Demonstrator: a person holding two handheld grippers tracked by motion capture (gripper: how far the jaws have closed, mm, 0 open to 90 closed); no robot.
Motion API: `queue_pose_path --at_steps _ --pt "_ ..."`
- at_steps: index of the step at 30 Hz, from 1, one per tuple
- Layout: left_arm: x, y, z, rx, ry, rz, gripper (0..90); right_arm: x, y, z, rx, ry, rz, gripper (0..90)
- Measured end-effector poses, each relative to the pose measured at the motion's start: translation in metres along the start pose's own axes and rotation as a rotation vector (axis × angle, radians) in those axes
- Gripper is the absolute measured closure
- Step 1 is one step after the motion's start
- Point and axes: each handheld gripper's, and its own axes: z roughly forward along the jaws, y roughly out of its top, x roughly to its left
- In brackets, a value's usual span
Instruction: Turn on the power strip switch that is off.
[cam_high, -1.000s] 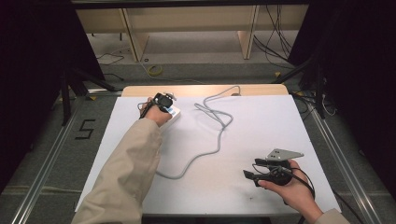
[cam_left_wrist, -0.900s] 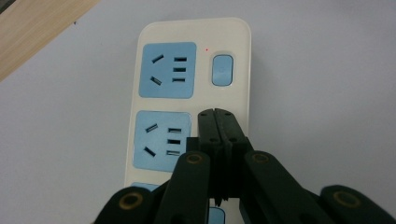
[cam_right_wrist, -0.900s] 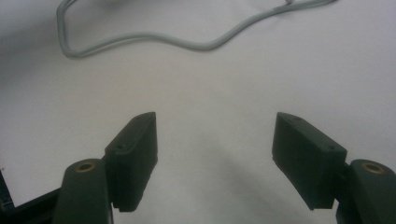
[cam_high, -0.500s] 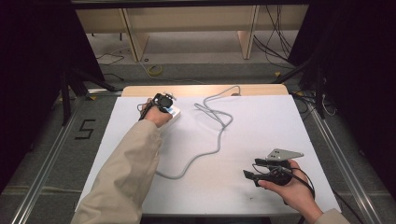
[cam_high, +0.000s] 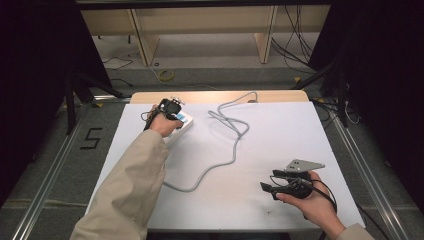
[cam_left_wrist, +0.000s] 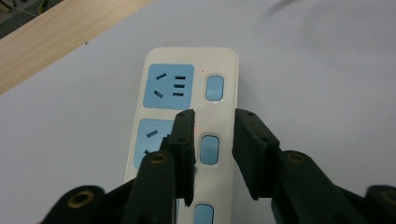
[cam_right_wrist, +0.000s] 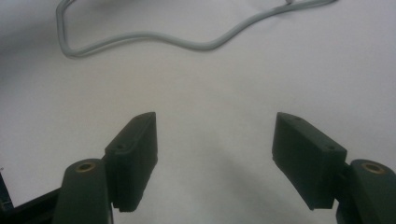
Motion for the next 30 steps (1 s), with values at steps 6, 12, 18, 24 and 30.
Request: queue_pose_path --at_steps 6,12,18,24,30 --pt "0.002 -0.003 -0.008 -0.038 -0.005 -0.006 52.7 0.000 0.000 0.000 0.000 0.000 -0.002 31.6" --pt "0.003 -0.009 -0.014 -0.088 -0.022 -0.072 36.1 0.000 0.000 0.000 -0.001 -0.001 -0.002 31.6" --pt "0.003 -0.018 -0.021 -0.127 -0.048 -0.085 28.6 0.000 0.000 0.000 -0.001 -0.001 -0.001 31.6" --pt "-0.001 -0.029 -0.029 -0.155 -0.101 -0.087 23.6 0.000 0.000 0.000 0.001 -0.003 0.001 31.6" --pt "-0.008 -0.037 -0.043 -0.206 -0.140 -0.066 22.5 -0.001 0.000 0.000 0.000 -0.004 0.001 31.6"
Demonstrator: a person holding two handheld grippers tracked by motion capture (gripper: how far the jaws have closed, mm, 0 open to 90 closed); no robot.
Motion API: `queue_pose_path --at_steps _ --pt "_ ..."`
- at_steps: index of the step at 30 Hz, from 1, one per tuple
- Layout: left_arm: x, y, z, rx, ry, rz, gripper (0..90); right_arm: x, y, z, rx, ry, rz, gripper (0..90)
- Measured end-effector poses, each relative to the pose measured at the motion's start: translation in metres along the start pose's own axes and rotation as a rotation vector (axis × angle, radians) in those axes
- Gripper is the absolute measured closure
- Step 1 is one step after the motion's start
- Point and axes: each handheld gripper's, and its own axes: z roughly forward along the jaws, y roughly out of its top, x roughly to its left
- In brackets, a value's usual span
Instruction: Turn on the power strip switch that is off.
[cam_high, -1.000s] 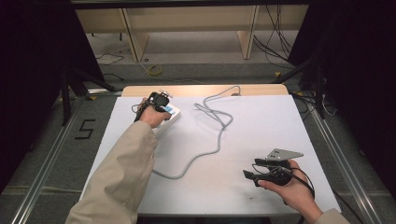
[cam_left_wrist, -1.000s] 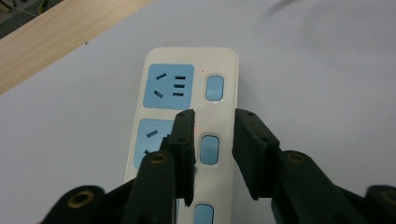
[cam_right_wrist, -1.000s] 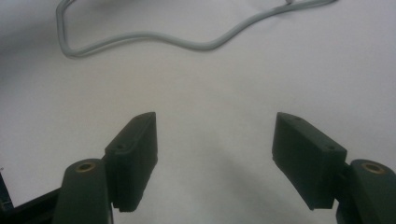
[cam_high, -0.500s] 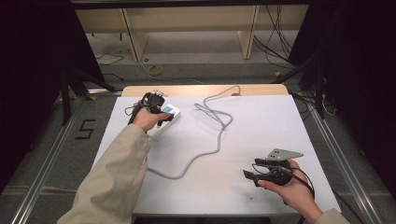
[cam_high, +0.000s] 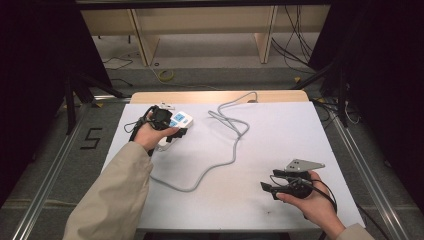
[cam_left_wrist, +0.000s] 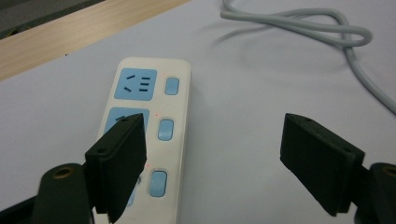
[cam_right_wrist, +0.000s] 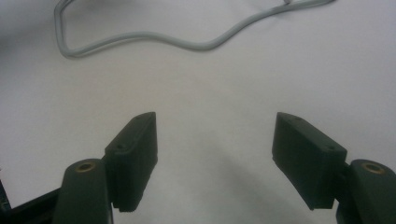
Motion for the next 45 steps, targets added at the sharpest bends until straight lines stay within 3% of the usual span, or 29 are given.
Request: queue_pose_path --at_steps 14,21,26,31,36,45 --pt "-0.023 -0.017 -0.022 -0.050 -0.047 0.053 21.8 -0.001 0.000 0.000 -0.003 -0.004 0.002 31.2" --pt "-0.033 -0.038 -0.035 -0.066 -0.054 0.083 21.5 -0.002 0.000 0.000 -0.006 -0.004 0.001 31.2" --pt "-0.041 -0.059 -0.044 -0.086 -0.077 0.066 21.5 -0.002 -0.001 0.001 -0.002 -0.006 0.004 31.2" --pt "-0.049 -0.079 -0.047 -0.084 -0.073 0.074 21.6 -0.002 -0.001 0.002 0.001 -0.005 0.001 31.2" --pt "-0.054 -0.096 -0.051 -0.081 -0.060 0.124 21.1 -0.002 -0.001 0.002 -0.001 -0.007 0.003 31.2" --pt "-0.061 -0.117 -0.056 -0.047 -0.071 0.166 20.7 -0.001 0.000 0.001 0.001 -0.002 -0.004 31.0"
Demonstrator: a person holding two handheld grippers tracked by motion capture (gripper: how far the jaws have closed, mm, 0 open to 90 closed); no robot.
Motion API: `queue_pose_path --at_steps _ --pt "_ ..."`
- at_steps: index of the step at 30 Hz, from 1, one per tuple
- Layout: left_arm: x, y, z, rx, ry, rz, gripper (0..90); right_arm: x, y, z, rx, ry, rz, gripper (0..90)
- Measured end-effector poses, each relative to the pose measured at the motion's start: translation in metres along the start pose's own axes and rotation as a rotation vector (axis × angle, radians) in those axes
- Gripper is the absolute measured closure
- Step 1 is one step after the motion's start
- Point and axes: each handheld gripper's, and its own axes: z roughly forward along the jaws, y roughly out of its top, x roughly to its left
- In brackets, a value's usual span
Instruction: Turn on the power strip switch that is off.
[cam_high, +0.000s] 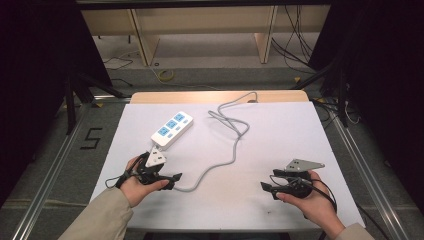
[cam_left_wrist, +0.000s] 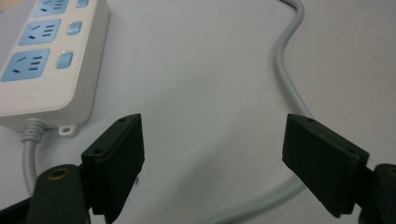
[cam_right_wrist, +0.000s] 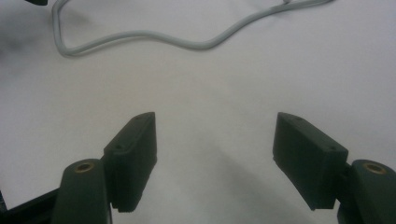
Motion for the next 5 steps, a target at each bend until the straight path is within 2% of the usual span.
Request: queue_pose_path --at_steps 5 --pt "-0.0054 0.0002 0.0028 0.020 -0.008 0.042 20.3 -0.0010 0.0000 -0.0005 -0.003 -0.001 0.002 31.0"
